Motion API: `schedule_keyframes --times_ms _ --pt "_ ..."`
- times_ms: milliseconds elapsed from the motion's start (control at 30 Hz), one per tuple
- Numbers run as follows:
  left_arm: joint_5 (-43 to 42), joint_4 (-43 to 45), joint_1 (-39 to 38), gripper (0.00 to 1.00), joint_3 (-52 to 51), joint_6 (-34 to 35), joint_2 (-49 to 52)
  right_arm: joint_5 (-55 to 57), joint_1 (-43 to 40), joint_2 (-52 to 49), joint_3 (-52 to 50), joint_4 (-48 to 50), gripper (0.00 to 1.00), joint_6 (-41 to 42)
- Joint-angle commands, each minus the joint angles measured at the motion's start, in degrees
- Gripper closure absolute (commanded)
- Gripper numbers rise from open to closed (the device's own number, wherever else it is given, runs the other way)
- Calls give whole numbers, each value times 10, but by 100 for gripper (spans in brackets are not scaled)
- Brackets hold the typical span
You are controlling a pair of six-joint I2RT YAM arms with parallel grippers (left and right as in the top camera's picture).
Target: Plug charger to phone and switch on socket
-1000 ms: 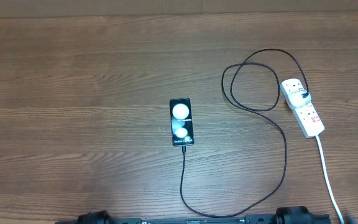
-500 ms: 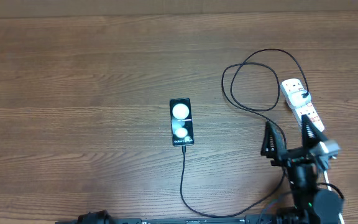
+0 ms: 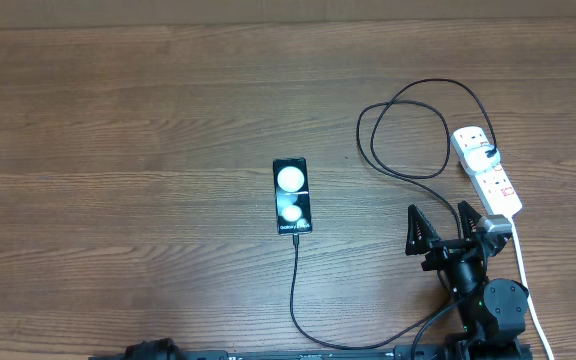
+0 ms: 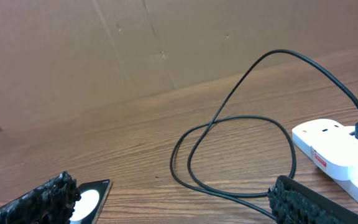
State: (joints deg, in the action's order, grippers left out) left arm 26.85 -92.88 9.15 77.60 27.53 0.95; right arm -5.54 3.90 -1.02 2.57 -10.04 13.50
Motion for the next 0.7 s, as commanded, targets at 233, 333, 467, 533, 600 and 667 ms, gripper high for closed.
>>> schedule_keyframes --times_ms 233,333,467,533,600,667 --pt "7 1 2 0 2 8 -7 5 3 1 3 1 0 0" --pt "7 1 2 0 2 8 -7 5 3 1 3 1 0 0" --pt "7 1 2 0 2 8 -7 5 3 1 3 1 0 0" --pt "7 1 2 0 2 8 -7 5 2 2 2 5 0 0" --pt "7 1 2 1 2 8 -7 5 2 3 -8 31 0 0" --pt "7 1 2 0 2 8 -7 8 2 7 -23 60 0 0"
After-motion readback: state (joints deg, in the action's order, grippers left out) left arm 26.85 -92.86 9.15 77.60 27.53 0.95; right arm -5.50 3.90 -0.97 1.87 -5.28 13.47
